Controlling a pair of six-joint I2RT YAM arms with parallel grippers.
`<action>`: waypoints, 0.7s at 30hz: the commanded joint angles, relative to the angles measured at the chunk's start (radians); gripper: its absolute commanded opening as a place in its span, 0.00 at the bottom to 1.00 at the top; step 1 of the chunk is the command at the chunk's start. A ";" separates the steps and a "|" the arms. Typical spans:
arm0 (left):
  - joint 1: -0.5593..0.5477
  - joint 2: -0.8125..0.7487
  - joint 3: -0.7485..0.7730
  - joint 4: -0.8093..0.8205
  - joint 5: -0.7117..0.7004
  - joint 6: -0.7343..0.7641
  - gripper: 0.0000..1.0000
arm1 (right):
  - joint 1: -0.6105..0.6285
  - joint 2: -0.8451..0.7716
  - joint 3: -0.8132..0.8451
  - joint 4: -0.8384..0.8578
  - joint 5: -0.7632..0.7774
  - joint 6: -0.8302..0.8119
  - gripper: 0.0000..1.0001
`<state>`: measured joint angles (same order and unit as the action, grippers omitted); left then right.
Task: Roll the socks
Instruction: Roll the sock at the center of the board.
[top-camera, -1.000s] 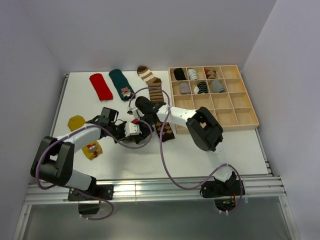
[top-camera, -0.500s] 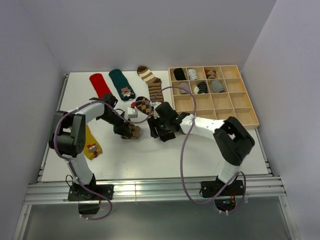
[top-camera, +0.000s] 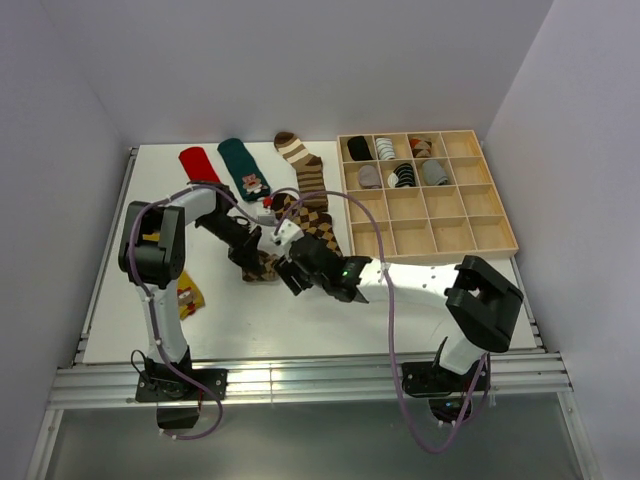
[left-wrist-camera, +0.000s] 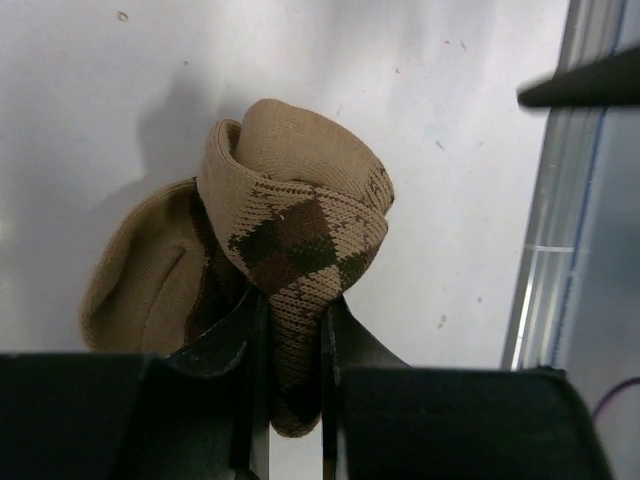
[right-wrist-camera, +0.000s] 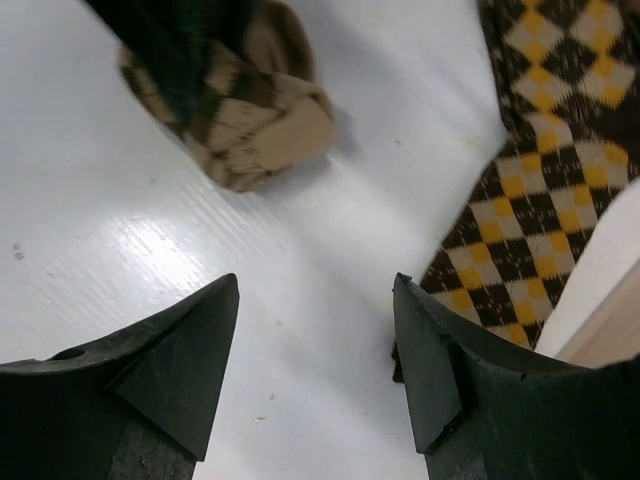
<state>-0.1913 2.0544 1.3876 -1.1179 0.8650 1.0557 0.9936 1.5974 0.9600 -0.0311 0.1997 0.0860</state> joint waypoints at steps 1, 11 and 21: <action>-0.005 0.088 0.024 -0.083 -0.070 -0.008 0.00 | 0.060 0.004 0.031 0.103 0.090 -0.135 0.71; -0.005 0.167 0.065 -0.106 -0.106 -0.057 0.00 | 0.175 0.146 0.134 0.106 0.179 -0.290 0.75; -0.007 0.236 0.119 -0.152 -0.119 -0.060 0.00 | 0.221 0.262 0.241 0.076 0.208 -0.405 0.79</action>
<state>-0.1913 2.2311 1.5120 -1.3510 0.8936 0.9615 1.2053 1.8442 1.1347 0.0338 0.3664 -0.2611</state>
